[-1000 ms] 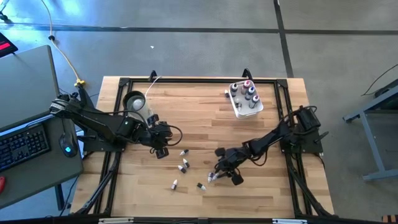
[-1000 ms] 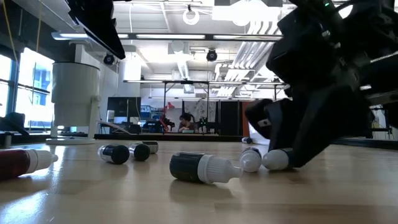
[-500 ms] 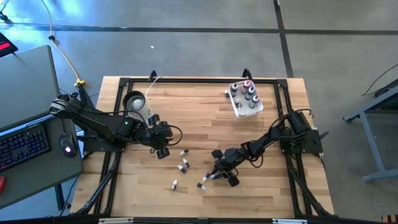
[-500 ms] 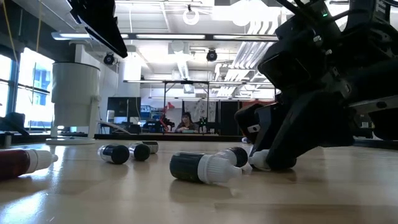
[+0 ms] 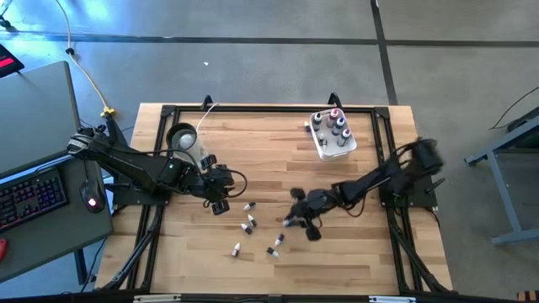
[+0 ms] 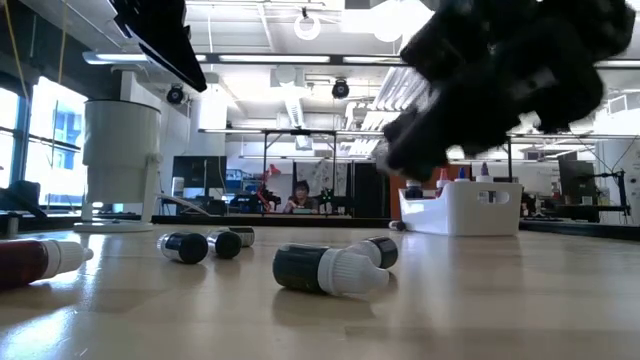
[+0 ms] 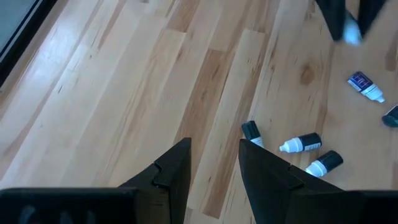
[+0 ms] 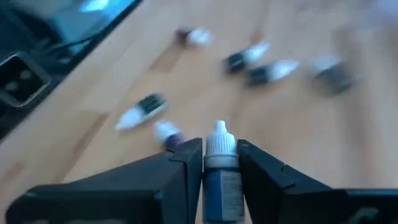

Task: Pick & Place food coloring
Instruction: Put the small blue food coloring bottle into the white bin

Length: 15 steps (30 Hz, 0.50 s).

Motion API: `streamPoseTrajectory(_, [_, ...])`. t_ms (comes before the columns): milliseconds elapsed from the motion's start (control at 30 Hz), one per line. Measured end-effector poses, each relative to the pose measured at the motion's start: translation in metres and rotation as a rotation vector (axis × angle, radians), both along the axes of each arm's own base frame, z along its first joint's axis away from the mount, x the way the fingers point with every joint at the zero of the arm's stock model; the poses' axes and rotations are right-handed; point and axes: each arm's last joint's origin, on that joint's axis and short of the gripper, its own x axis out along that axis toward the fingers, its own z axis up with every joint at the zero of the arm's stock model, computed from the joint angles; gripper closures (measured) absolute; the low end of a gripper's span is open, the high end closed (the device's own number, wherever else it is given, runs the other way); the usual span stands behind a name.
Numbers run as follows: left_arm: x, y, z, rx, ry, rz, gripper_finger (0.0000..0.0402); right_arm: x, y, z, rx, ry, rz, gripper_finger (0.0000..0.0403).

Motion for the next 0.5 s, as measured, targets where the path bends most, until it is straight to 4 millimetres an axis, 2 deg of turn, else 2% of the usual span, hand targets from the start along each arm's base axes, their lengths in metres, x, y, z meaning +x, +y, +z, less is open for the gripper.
streamPoseTrajectory(133, [0.000, 0.000, 0.000, 0.000, -0.001, 0.001, 0.0271, -0.022, -0.025, 0.042, -0.285, -0.009, -0.142, 0.0330])
streamPoseTrajectory(233, [0.000, 0.000, 0.000, 0.000, -0.001, 0.001, 0.0271, -0.041, -0.052, 0.075, -0.555, -0.042, -0.405, 0.0334])
streamPoseTrajectory(300, [0.000, 0.000, 0.000, 0.000, -0.001, 0.001, 0.0271, -0.053, -0.072, 0.094, -0.659, -0.061, -0.635, 0.0331])
streamPoseTrajectory(400, [0.000, 0.000, 0.000, 0.001, -0.002, 0.002, 0.0271, -0.068, -0.102, 0.113, -0.652, -0.087, -0.926, 0.0312])
streamPoseTrajectory(500, [0.000, 0.000, 0.000, 0.001, -0.003, 0.002, 0.0271, -0.079, -0.131, 0.112, -0.541, -0.033, -1.040, 0.0303])
